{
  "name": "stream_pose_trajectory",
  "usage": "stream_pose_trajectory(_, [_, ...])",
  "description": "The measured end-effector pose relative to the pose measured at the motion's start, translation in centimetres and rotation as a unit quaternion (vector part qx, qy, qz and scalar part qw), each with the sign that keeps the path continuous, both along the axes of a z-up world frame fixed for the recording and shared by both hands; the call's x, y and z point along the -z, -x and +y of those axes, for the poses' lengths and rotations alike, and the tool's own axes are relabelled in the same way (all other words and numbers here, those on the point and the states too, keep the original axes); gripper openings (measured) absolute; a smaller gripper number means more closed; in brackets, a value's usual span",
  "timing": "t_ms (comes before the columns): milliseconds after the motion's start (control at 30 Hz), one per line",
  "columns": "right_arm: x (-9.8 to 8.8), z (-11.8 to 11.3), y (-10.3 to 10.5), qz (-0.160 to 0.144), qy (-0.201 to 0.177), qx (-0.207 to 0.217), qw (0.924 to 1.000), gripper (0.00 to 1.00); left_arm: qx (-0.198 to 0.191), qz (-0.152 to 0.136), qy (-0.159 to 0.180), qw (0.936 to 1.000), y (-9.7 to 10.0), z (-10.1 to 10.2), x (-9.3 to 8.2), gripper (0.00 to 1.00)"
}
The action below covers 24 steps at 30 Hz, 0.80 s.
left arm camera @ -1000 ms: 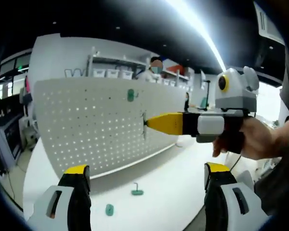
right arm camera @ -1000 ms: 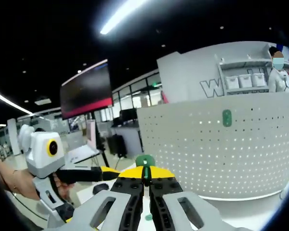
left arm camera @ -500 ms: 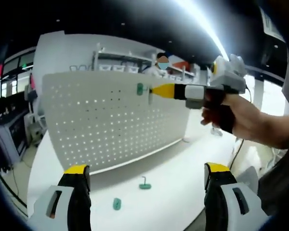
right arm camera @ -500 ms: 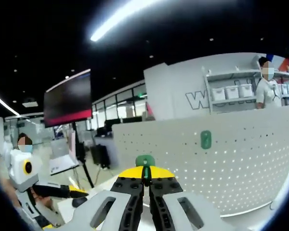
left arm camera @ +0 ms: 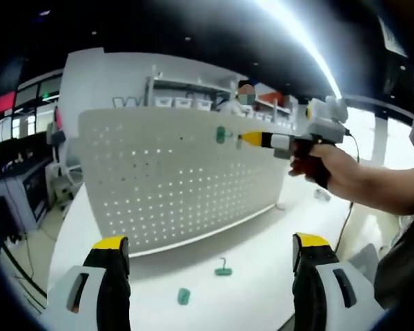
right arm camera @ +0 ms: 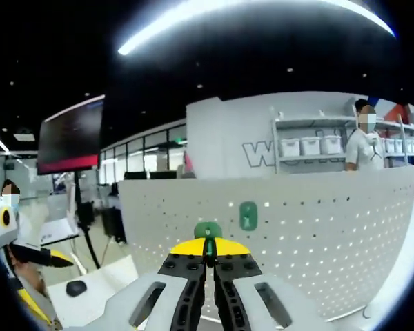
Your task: Insert the hook assembly into the mounting plate slot until the hook locks in place.
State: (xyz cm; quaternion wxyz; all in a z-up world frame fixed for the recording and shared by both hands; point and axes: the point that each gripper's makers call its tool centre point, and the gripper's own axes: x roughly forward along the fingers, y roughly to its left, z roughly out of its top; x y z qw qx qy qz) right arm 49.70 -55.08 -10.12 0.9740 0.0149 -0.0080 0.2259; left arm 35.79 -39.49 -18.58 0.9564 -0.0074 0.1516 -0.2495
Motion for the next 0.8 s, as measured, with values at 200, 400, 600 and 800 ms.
stream_pose_trajectory(200, [-0.6,-2.5,-2.0,-0.013,0.005,0.043,0.999,0.0,-0.001,0.002,-0.002,1.0,-0.2,0.2,0.3,0.99])
stream_pose_trajectory(400, [-0.4,-4.3,-3.8,-0.014,0.01,0.07,0.9974,0.0,-0.003,0.008,-0.009,0.9999,-0.3,0.6,0.7,1.0])
stream_pose_trajectory(600, [-0.5,-5.1,-5.0,-0.018,0.019,0.083,0.9962,0.0,-0.003,0.012,-0.014,0.9998,-0.4,0.7,1.0,1.0])
stream_pose_trajectory(800, [-1.1,-5.2,-6.3,-0.024,0.017,0.094,0.9951,0.0,-0.004,0.01,-0.018,0.9998,-0.6,0.9,0.9,1.0])
